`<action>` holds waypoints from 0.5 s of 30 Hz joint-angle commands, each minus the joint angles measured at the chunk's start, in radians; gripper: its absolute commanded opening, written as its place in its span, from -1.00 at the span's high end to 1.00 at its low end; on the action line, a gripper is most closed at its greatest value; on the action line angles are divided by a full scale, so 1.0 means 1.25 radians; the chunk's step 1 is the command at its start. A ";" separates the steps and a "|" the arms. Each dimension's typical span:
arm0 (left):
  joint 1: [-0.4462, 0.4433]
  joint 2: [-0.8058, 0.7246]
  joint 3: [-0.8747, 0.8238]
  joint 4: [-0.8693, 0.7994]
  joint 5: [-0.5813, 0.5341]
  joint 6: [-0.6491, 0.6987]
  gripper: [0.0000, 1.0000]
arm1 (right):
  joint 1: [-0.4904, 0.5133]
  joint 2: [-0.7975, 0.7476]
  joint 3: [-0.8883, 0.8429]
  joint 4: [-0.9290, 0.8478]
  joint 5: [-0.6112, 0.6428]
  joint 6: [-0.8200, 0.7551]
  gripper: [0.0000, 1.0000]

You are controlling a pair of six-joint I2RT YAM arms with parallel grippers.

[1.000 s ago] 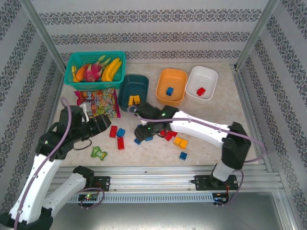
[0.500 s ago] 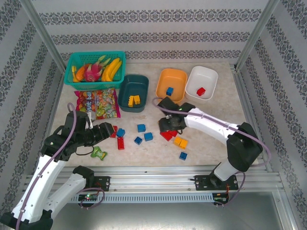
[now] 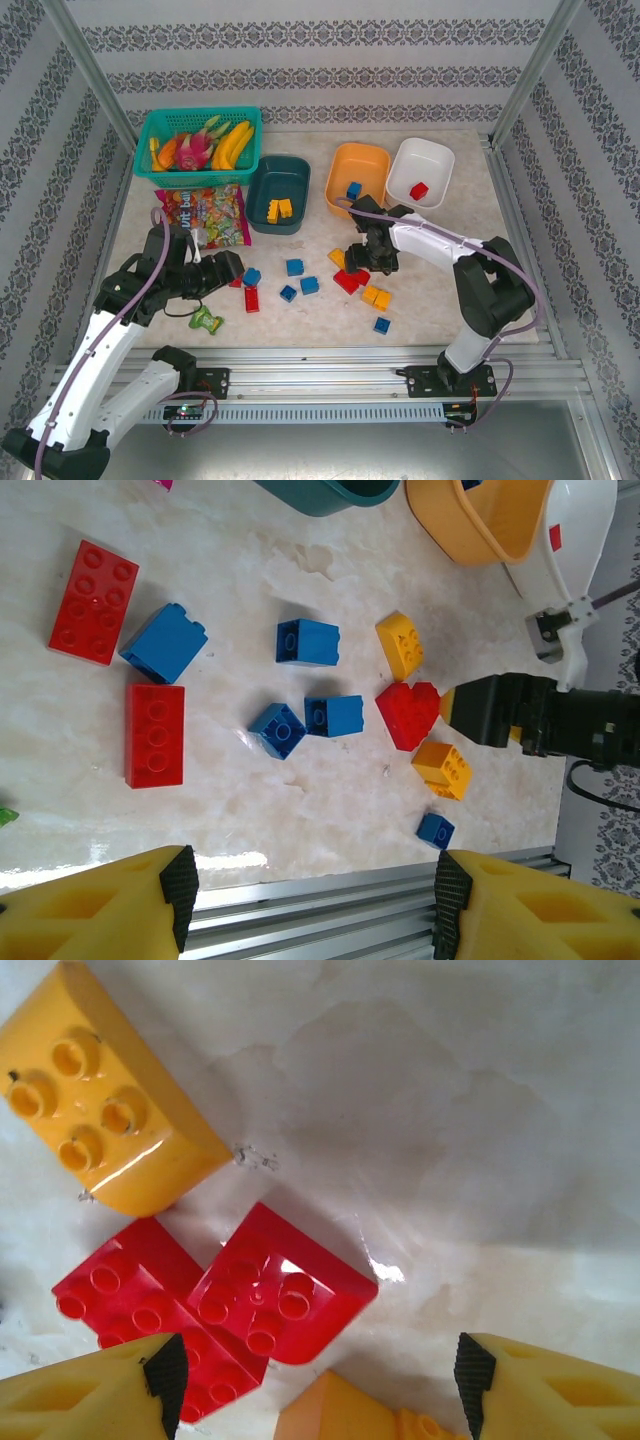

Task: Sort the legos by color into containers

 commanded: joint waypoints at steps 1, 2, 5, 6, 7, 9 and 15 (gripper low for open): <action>-0.013 0.000 -0.006 0.037 0.009 -0.005 -0.33 | -0.007 0.011 0.011 0.040 -0.021 0.116 -0.48; -0.015 0.000 -0.008 0.040 0.008 -0.007 -0.34 | -0.007 0.014 0.009 0.051 -0.024 0.142 -0.48; -0.017 0.001 -0.010 0.047 0.007 -0.009 -0.33 | -0.005 0.023 0.008 0.058 -0.019 0.210 -0.50; -0.019 0.001 -0.012 0.048 0.006 -0.009 -0.33 | -0.005 0.027 0.008 0.057 -0.016 0.228 -0.50; -0.020 0.001 -0.013 0.051 0.005 -0.009 -0.33 | -0.006 0.030 0.005 0.058 -0.014 0.248 -0.49; -0.019 0.003 -0.015 0.054 0.007 -0.010 -0.33 | -0.007 0.032 0.000 0.067 -0.008 0.269 -0.43; -0.021 0.009 -0.013 0.061 0.009 -0.008 -0.33 | -0.006 0.070 0.030 0.035 -0.011 0.226 -0.39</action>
